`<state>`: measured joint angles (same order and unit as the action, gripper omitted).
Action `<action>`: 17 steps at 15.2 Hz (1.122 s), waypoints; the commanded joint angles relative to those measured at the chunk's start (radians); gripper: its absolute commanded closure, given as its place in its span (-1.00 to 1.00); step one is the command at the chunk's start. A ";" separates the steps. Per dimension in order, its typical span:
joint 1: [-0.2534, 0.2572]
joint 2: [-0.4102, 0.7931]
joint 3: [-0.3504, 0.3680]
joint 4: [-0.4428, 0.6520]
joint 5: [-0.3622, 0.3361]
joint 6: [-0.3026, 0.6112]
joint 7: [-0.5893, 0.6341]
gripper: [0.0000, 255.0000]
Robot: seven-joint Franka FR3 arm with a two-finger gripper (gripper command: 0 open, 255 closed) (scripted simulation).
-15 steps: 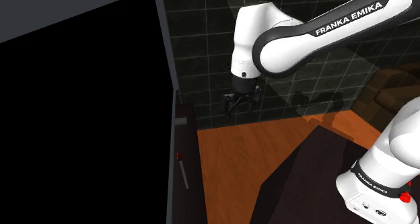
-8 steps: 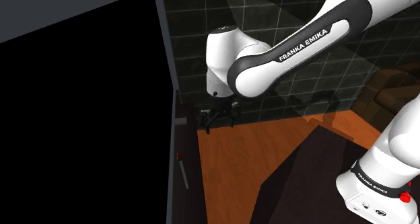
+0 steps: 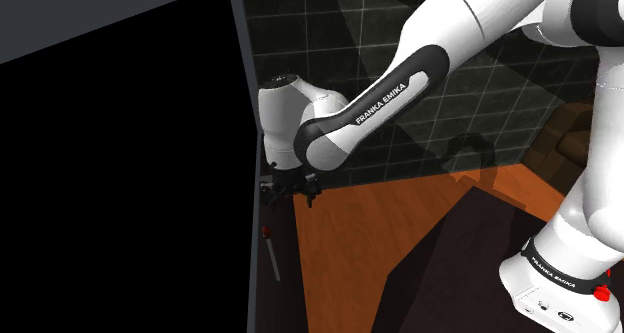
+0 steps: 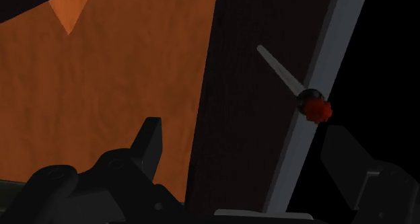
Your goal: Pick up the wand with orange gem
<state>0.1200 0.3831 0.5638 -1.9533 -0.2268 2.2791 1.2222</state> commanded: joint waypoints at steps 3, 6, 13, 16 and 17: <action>0.101 0.180 -0.056 0.187 -0.080 -0.033 0.114 -1.00; 0.169 0.309 -0.095 0.344 -0.111 -0.070 0.166 -1.00; 0.175 0.385 -0.100 0.371 -0.153 -0.031 0.193 -1.00; 0.171 0.402 -0.095 0.372 -0.169 -0.021 0.201 -1.00; 0.168 0.394 -0.094 0.357 -0.168 -0.014 0.203 1.00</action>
<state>0.2862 0.7637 0.4694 -1.5907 -0.3921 2.1865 1.4204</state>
